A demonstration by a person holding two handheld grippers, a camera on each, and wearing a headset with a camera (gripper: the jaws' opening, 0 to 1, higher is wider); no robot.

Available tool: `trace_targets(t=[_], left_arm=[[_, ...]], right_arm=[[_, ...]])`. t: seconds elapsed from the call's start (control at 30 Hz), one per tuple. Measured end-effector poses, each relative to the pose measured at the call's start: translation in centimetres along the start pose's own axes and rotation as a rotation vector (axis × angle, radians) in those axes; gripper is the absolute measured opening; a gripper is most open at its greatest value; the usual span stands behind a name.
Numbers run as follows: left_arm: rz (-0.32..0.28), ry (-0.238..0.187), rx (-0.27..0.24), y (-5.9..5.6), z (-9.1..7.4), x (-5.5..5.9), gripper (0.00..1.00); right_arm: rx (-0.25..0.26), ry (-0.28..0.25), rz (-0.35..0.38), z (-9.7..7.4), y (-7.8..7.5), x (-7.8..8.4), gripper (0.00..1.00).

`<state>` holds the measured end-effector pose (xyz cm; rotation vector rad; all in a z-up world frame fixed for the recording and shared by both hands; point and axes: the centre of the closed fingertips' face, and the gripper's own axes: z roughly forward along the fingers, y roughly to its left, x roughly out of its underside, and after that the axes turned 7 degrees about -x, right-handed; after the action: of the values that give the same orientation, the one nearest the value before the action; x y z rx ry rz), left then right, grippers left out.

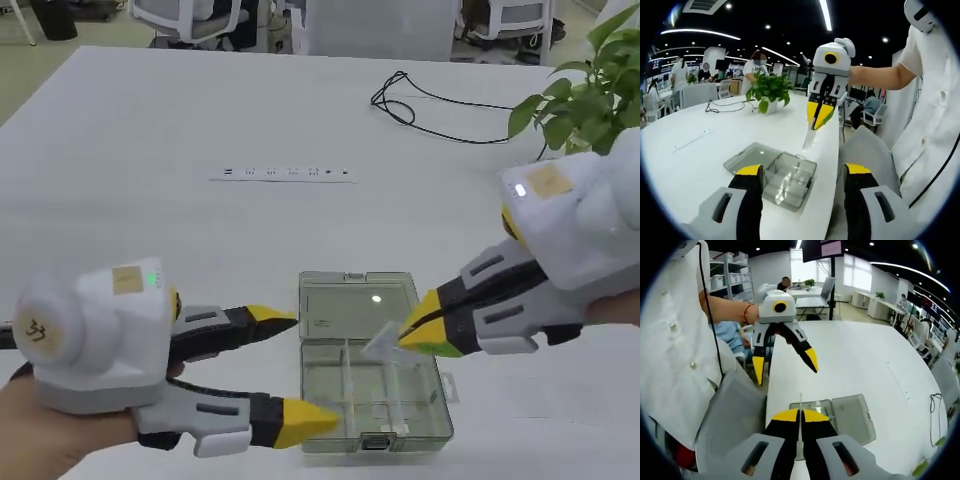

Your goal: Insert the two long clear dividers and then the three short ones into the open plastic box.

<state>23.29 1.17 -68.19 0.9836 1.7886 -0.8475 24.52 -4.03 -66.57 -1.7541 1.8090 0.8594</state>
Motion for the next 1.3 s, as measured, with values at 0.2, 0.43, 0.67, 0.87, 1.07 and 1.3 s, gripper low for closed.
trace_targets(t=[0.2, 0.43, 0.67, 0.87, 1.07, 1.3], left_arm=[[-0.003, 0.028, -0.046, 1.0, -0.6, 1.4, 0.81], [-0.024, 0.032, -0.079, 1.6, -1.0, 2.2, 0.88], [-0.044, 0.042, -0.087, 1.4, -1.1, 2.9, 0.91], [-0.056, 0.037, -0.091, 1.4, -1.2, 2.9, 0.93], [-0.058, 0.045, -0.094, 1.6, -1.3, 3.1, 0.94], [-0.063, 0.044, -0.098, 1.7, -1.5, 3.2, 0.93]], right_arm=[[0.014, 0.009, -0.004, 1.7, -1.4, -0.1, 0.02], [-0.008, 0.02, -0.015, 4.1, -2.0, 0.1, 0.02], [-0.022, 0.015, 0.01, 6.5, -2.9, 1.3, 0.02], [-0.025, 0.018, 0.03, 7.7, -3.5, 2.4, 0.02], [-0.025, 0.037, 0.035, 8.4, -3.8, 3.5, 0.02], [-0.019, 0.035, 0.045, 8.5, -4.0, 4.0, 0.02]])
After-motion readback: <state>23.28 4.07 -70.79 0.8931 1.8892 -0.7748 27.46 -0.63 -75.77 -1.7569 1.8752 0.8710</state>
